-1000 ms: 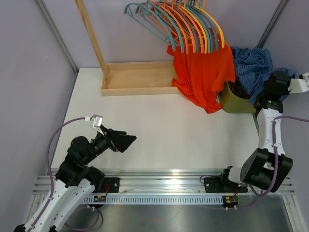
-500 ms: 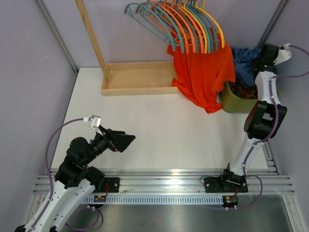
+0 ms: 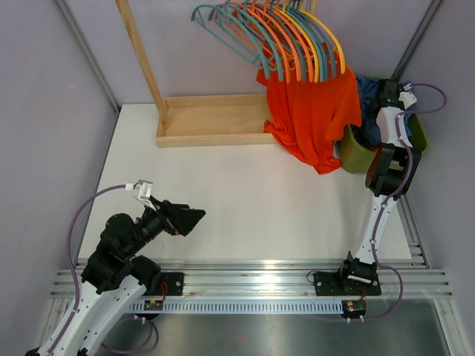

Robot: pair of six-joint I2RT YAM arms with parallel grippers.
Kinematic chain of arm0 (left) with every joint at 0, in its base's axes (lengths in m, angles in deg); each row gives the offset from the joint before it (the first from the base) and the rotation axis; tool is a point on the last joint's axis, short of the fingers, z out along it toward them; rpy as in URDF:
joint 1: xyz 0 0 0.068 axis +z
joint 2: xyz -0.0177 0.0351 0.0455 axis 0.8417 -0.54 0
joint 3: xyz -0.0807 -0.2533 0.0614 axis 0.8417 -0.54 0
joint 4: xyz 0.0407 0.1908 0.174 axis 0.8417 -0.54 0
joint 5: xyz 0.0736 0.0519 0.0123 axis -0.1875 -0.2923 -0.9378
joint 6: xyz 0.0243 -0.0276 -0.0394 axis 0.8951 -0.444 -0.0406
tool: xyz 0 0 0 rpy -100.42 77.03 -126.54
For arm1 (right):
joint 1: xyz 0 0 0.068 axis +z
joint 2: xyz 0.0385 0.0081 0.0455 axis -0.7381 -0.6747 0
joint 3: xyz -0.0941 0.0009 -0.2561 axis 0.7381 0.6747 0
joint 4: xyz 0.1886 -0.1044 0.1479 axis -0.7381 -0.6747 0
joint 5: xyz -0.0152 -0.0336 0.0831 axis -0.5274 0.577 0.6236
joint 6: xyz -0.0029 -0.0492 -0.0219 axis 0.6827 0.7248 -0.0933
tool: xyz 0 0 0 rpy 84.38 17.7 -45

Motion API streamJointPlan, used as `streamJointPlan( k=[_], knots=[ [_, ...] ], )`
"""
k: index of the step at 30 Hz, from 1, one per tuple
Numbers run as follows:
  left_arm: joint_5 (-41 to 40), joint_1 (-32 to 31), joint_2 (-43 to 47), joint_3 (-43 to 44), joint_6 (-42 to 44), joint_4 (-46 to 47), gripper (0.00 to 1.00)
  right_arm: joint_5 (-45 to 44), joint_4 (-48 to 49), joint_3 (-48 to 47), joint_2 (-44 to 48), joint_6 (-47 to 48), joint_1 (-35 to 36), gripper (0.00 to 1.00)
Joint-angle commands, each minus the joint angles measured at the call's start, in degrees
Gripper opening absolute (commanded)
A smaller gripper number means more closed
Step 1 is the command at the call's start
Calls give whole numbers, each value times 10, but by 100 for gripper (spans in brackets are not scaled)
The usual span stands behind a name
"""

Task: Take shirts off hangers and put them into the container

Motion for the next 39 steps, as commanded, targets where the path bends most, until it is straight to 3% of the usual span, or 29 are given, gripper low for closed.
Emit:
streamJointPlan(
  k=[1, 2, 3, 4, 5, 6, 7, 11, 18, 28, 34, 39],
  knots=[
    [-1, 0, 7, 10, 0, 15, 99, 6, -108, 60, 1, 25, 7, 0],
    [1, 0, 7, 10, -1, 14, 99, 15, -105, 79, 44, 23, 7, 6],
    [1, 0, 7, 11, -1, 12, 99, 38, -36, 109, 78, 32, 7, 18],
    [1, 0, 4, 12, 3, 6, 99, 59, 11, 185, 116, 40, 9, 50],
    [0, 0, 3, 13, 5, 5, 99, 69, 78, 216, 189, 41, 8, 68],
    [-2, 0, 3, 13, 8, 2, 99, 72, 104, 253, 222, 42, 9, 95],
    [-3, 0, 3, 15, 9, -1, 99, 81, 124, 260, 250, 49, 11, 99],
    [-4, 0, 1, 21, 18, 7, 99, 56, 105, 233, 358, 95, 28, 100],
    [-5, 0, 0, 45, 48, 17, 99, 85, 133, 377, 564, 142, 80, 99],
    [-21, 0, 1, 57, 50, 22, 99, 400, 114, 617, 877, 157, 180, 99],
    [18, 0, -18, 61, 49, 58, 99, 590, 112, 660, 964, 111, 196, 99],
    [44, 0, -32, 67, 49, 86, 99, 659, 140, 694, 1014, 81, 197, 100]
  ],
)
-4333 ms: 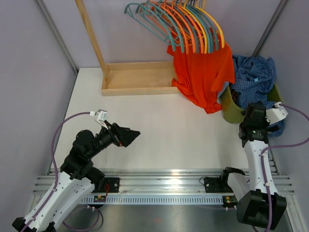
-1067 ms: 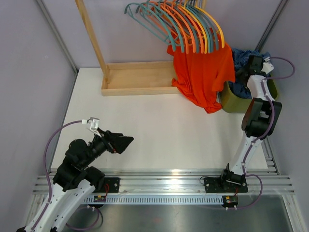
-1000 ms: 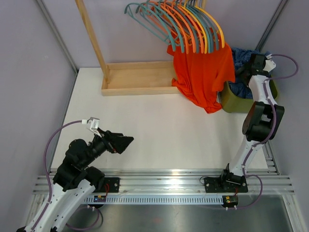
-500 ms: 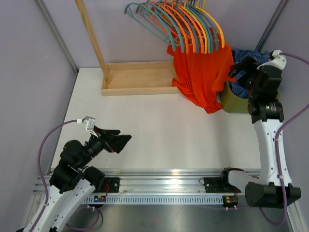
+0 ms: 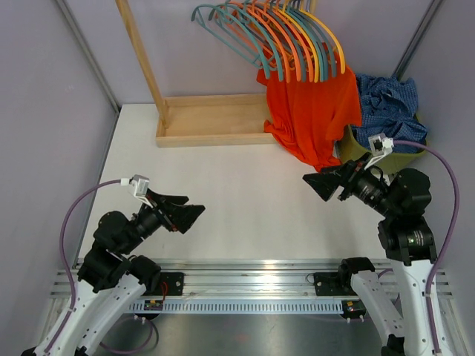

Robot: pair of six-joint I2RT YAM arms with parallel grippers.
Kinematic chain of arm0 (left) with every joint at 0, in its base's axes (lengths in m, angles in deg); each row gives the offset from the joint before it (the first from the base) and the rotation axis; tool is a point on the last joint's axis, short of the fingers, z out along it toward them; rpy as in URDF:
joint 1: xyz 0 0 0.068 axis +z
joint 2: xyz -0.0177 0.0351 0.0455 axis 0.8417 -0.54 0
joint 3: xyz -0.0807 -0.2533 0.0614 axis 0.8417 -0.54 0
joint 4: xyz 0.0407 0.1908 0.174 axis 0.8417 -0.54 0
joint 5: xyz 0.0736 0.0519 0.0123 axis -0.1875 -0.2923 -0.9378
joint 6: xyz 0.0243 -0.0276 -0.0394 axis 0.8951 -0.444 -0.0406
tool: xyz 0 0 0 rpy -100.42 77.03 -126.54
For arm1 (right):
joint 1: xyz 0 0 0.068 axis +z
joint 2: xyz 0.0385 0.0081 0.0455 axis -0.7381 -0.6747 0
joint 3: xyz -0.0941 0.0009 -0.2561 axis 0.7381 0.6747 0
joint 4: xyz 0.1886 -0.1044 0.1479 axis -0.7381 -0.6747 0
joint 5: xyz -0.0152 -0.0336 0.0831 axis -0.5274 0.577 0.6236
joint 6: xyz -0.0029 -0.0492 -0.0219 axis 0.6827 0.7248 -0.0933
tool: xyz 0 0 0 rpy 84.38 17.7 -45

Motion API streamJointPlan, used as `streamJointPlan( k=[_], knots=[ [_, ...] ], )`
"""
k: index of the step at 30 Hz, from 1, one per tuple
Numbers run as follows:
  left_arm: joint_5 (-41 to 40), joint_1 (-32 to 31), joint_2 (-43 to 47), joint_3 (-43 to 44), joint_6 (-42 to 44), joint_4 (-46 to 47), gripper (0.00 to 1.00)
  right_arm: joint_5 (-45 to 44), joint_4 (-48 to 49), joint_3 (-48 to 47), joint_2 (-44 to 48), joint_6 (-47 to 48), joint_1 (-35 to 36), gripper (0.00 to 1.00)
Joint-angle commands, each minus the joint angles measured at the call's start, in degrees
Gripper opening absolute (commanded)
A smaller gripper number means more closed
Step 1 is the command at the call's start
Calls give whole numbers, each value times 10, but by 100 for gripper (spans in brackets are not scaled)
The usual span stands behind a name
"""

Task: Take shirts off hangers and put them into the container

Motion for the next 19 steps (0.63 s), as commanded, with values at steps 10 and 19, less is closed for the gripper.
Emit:
streamJointPlan(
  k=[10, 19],
  knots=[
    [38, 0, -22, 57, 10, 64, 99, 166, 63, 35, 70, -43, 5, 100],
    [27, 0, -51, 90, 32, 54, 99, 179, 108, 49, 57, -58, 5, 99]
  ],
)
